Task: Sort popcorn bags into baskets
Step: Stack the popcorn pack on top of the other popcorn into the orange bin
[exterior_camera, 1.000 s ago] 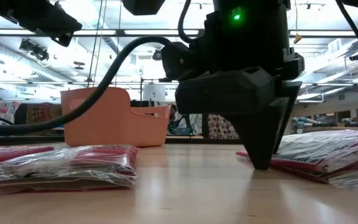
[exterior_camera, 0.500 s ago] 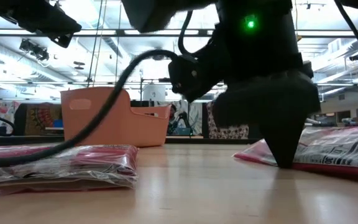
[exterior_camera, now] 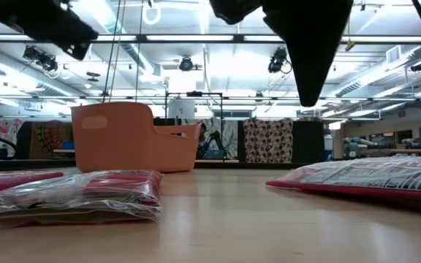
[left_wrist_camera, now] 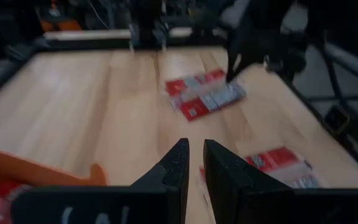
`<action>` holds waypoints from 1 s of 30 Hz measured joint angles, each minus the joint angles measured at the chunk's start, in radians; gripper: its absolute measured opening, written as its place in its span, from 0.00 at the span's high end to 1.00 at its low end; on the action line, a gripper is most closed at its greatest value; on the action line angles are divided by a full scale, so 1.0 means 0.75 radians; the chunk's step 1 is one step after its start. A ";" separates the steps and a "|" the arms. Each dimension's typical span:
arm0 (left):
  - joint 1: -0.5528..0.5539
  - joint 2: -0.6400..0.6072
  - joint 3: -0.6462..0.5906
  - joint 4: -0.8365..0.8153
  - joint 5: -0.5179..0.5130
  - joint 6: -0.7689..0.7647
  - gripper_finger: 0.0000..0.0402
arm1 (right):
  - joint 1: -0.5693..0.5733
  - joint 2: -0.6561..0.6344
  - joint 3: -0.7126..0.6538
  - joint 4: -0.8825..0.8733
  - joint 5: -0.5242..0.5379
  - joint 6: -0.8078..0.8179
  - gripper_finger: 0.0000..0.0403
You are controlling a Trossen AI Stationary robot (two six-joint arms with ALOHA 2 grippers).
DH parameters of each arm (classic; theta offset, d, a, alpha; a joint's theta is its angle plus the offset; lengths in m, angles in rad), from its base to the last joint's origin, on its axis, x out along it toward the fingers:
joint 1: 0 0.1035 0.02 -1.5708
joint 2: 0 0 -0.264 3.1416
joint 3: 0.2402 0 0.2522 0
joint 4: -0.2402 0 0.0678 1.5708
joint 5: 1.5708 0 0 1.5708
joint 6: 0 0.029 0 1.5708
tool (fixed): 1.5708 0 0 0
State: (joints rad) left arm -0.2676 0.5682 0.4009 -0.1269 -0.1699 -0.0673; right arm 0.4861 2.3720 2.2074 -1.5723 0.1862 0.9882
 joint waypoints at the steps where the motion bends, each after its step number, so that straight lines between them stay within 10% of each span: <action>1: 0.000 0.019 -0.001 -0.004 0.012 0.000 0.87 | 0.003 -0.001 0.000 0.001 -0.001 0.017 0.97; 14: -0.001 0.322 -0.001 0.217 0.062 -0.064 0.87 | 0.114 -0.209 -0.322 0.046 -0.010 0.363 0.77; 30: 0.004 0.918 0.034 0.800 0.169 0.066 0.87 | 0.143 -0.863 -1.340 0.951 -0.043 0.555 0.76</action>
State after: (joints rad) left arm -0.2649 1.2567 0.4264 0.4733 -0.0434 -0.0177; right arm 0.5934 1.7244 1.2025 -0.8592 0.1543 1.4044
